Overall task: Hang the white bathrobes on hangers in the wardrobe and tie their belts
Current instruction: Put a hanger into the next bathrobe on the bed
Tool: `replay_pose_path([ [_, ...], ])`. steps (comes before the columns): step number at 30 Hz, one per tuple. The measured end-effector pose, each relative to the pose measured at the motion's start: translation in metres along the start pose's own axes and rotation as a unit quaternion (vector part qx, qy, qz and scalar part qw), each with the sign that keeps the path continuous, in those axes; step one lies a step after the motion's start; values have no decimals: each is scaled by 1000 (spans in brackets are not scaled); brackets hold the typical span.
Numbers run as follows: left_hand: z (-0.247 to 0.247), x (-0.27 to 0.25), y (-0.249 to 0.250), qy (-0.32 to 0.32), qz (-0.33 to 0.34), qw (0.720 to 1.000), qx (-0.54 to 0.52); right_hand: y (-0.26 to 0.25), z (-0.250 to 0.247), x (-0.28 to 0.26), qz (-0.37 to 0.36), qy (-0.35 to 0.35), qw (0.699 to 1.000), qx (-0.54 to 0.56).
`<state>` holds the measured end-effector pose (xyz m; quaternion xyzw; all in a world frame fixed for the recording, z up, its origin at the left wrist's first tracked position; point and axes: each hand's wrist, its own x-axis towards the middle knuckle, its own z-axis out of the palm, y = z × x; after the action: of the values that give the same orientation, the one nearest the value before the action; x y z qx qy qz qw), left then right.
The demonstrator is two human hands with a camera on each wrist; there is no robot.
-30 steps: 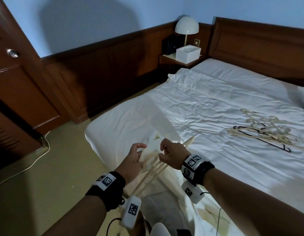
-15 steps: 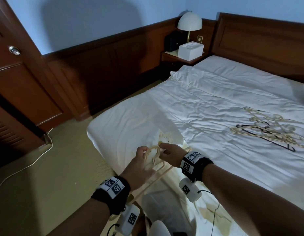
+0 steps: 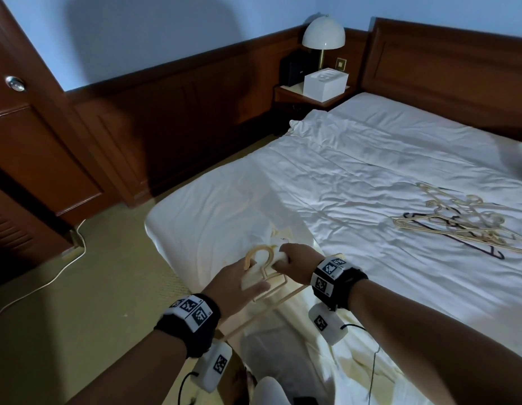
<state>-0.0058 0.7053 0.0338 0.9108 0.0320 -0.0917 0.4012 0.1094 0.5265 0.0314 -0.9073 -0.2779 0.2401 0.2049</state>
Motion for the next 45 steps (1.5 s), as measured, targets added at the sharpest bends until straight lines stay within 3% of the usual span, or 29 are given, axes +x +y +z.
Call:
replay_pose_path([
  [7, 12, 6, 5, -13, 2, 999, 47, 3, -7, 1, 10, -20, 1000, -16],
  [9, 14, 4, 7, -26, 3, 998, 52, 10, -8, 2, 9, -20, 997, -70],
  [12, 13, 3, 0, -38, -13, 998, 38, 27, -10, 4, -5, 50, 978, -204],
  [15, 3, 0, -2, -29, -2, 999, 42, 50, -18, 5, 13, 115, 959, -259],
  [18, -7, -3, -7, 48, 28, 994, 94, 71, -34, 1, 60, 125, 950, -281],
  [21, -19, 1, -15, 155, 14, 981, 117, 78, -44, -8, 93, 131, 952, -262],
  [23, -28, 6, -17, 205, 0, 973, 107, 74, -35, -12, 73, 82, 965, -240],
  [26, -36, 14, -14, 244, -29, 968, 45, 57, 0, -23, 9, -112, 969, -220],
  [27, -37, 14, -12, 244, -27, 969, 27, 51, 10, -25, -5, -148, 965, -215],
  [29, -36, 13, -5, 235, -9, 972, -3, 36, 18, -23, -43, -99, 980, -167],
  [31, -35, 11, 2, 227, 11, 974, -16, 17, 12, -14, -92, 58, 990, -86],
  [33, -34, 8, 9, 211, 31, 977, -14, -5, 0, 0, -164, 191, 966, -51],
  [34, -35, 7, 11, 208, 46, 977, -11, -16, -5, 8, -193, 214, 955, -65],
  [36, -38, 3, 15, 211, 82, 974, -17, -35, -16, 22, -226, 191, 947, -127],
  [42, -72, -6, 0, 171, 105, 975, -92, -61, -54, 45, -207, 85, 936, -273],
  [45, -105, 5, -31, 125, 77, 989, -1, -80, -78, 54, -214, 73, 921, -318],
])
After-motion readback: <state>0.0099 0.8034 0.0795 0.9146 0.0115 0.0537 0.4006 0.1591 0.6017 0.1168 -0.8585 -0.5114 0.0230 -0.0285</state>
